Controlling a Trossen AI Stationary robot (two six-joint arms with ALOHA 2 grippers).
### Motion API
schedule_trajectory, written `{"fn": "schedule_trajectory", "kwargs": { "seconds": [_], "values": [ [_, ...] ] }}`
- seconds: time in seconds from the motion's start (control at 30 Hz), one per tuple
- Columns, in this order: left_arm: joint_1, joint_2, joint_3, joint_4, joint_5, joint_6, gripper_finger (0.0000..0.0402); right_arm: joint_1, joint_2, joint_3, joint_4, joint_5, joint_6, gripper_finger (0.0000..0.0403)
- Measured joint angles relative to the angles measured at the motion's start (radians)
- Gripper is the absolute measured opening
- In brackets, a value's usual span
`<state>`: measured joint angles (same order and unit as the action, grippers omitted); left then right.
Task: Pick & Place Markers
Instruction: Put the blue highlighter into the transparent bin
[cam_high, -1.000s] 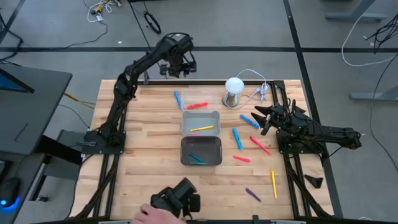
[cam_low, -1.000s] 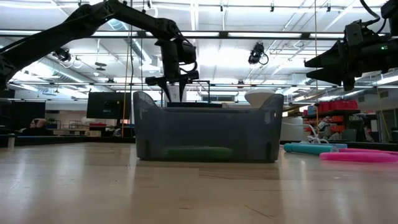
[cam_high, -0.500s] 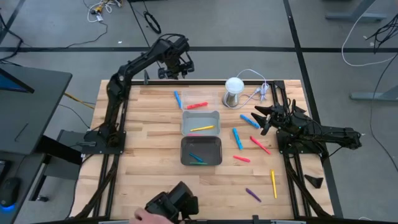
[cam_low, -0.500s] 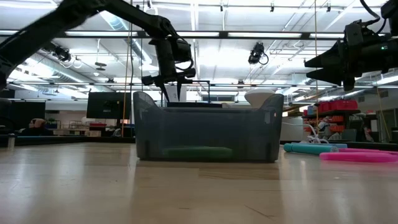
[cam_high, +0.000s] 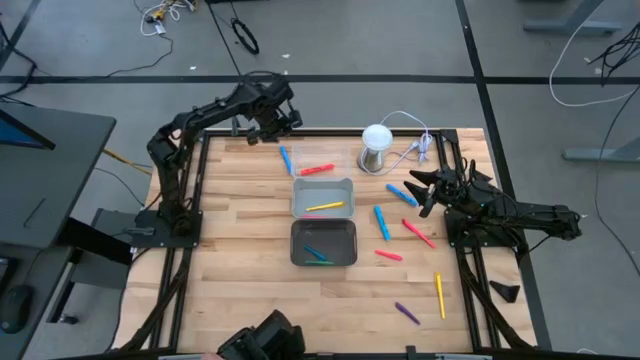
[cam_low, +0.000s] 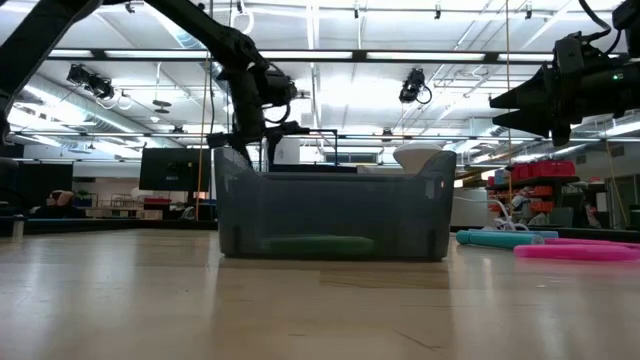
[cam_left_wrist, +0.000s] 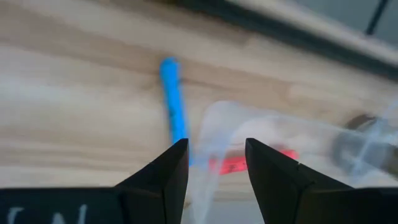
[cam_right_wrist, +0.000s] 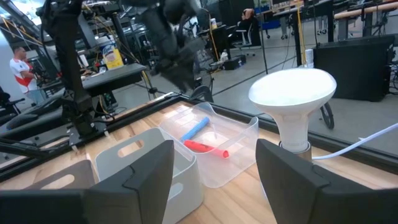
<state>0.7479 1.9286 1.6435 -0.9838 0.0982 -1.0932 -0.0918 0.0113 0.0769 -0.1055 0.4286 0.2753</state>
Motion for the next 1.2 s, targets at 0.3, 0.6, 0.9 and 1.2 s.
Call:
{"fn": "schedule_trajectory", "kwargs": {
  "seconds": [0.3, 0.6, 0.9, 1.2],
  "values": [
    [0.002, -0.015, -0.162, 0.094, -0.008, -0.071, 0.0165, 0.0, 0.0, 0.0, 0.0, 0.0, 0.0, 0.0231],
    [0.001, -0.015, -0.25, 0.255, 0.0, -0.134, 0.0165, 0.0, 0.0, 0.0, 0.0, 0.0, 0.0, 0.0231],
    [0.013, -0.014, -0.313, 0.32, 0.01, -0.135, 0.0165, 0.0, 0.0, 0.0, 0.0, 0.0, 0.0, 0.0231],
    [0.014, 0.045, -0.326, 0.367, 0.054, -0.156, 0.0165, 0.0, 0.0, 0.0, 0.0, 0.0, 0.0, 0.0231]
  ]
}}
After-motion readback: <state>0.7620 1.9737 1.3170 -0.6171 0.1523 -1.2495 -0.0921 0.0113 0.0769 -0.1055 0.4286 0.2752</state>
